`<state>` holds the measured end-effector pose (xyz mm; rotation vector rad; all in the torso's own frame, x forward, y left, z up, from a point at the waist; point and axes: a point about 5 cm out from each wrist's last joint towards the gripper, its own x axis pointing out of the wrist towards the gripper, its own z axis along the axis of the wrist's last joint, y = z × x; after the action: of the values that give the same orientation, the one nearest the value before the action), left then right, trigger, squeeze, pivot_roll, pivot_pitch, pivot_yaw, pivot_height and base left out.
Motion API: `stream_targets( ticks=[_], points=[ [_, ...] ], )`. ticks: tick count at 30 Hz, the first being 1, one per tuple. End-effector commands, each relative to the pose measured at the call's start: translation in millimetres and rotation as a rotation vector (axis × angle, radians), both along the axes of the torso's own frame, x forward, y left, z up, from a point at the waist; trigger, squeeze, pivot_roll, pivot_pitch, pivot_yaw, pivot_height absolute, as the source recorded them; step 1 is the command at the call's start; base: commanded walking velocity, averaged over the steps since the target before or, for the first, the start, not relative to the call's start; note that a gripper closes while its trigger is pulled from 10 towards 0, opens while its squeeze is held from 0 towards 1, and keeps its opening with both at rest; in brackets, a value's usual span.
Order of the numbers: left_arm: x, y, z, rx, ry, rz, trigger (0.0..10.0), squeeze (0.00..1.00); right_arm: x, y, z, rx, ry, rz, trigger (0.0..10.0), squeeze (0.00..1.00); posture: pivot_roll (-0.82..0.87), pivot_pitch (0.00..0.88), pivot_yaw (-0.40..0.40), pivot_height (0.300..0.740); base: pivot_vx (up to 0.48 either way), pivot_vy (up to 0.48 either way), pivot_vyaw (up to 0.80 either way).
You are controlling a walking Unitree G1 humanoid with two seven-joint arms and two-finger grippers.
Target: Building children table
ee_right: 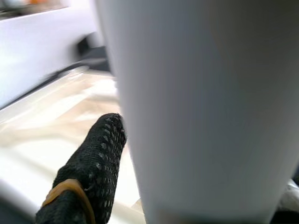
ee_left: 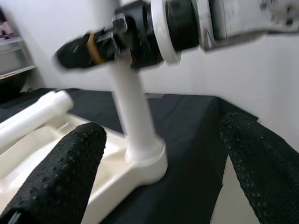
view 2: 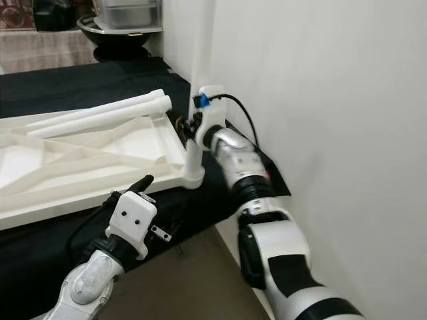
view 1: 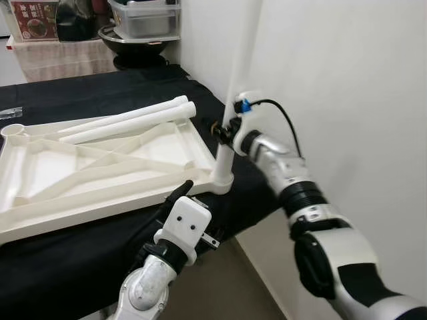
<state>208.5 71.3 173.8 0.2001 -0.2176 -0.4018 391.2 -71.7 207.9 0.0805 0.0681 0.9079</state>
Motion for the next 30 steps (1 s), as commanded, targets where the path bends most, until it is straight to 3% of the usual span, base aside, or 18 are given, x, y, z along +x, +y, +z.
stream_targets(
  ticks=[1,6,13,14,24,25,27,28,29,30],
  points=[
    [1.3,0.8,-2.1,0.011,0.009,0.004,10.0,0.00,-14.5,2.5,-3.0,-0.003,-0.020,0.270,10.0,0.00,0.05,0.000,-0.127,0.740,0.000,0.000,0.00],
    [0.8,0.8,-0.7,0.009,0.006,0.004,10.0,0.00,-19.2,-4.5,-0.7,0.015,-0.015,0.424,10.0,0.00,0.06,0.000,-0.127,0.740,0.000,0.000,0.00],
    [-0.1,0.1,-0.3,0.007,0.006,0.002,10.0,0.00,-19.7,-2.9,2.6,0.056,-0.003,0.499,10.0,0.00,0.07,0.000,-0.130,0.740,0.000,0.000,0.00],
    [-0.2,-0.1,-0.2,0.007,0.006,0.002,10.0,0.00,-19.1,-1.0,2.4,0.063,0.000,0.495,0.0,0.00,0.07,0.000,-0.131,0.740,0.000,0.000,0.00],
    [0.2,0.6,-0.9,0.012,0.007,0.008,10.0,0.00,-18.5,6.6,-0.9,0.124,-0.021,0.426,0.0,0.00,0.06,0.000,-0.133,0.740,0.000,0.000,0.00],
    [0.4,0.6,-1.1,0.011,0.007,0.008,10.0,0.00,-14.4,7.1,-1.0,0.127,-0.019,0.345,0.0,0.00,0.06,0.000,-0.133,0.740,0.000,0.000,0.00],
    [0.8,0.5,-1.3,0.011,0.006,0.008,10.0,0.00,0.3,4.0,0.3,0.117,-0.032,0.049,0.0,0.00,0.06,0.000,-0.129,0.740,0.000,0.000,0.00],
    [0.9,0.4,-1.2,0.011,0.005,0.008,10.0,0.00,4.7,1.8,0.7,0.122,-0.029,-0.050,0.0,0.00,0.06,0.000,-0.130,0.740,0.000,0.000,0.00],
    [0.9,0.4,-1.2,0.011,0.005,0.008,10.0,0.00,4.7,1.8,0.7,0.122,-0.029,-0.050,0.0,0.00,0.06,0.000,-0.130,0.740,0.000,0.000,0.00],
    [1.0,-0.2,-1.1,0.011,0.004,0.005,10.0,0.00,10.2,-3.2,0.4,0.106,-0.020,-0.185,0.0,0.00,0.06,0.000,-0.130,0.740,0.000,0.000,0.00]
  ],
)
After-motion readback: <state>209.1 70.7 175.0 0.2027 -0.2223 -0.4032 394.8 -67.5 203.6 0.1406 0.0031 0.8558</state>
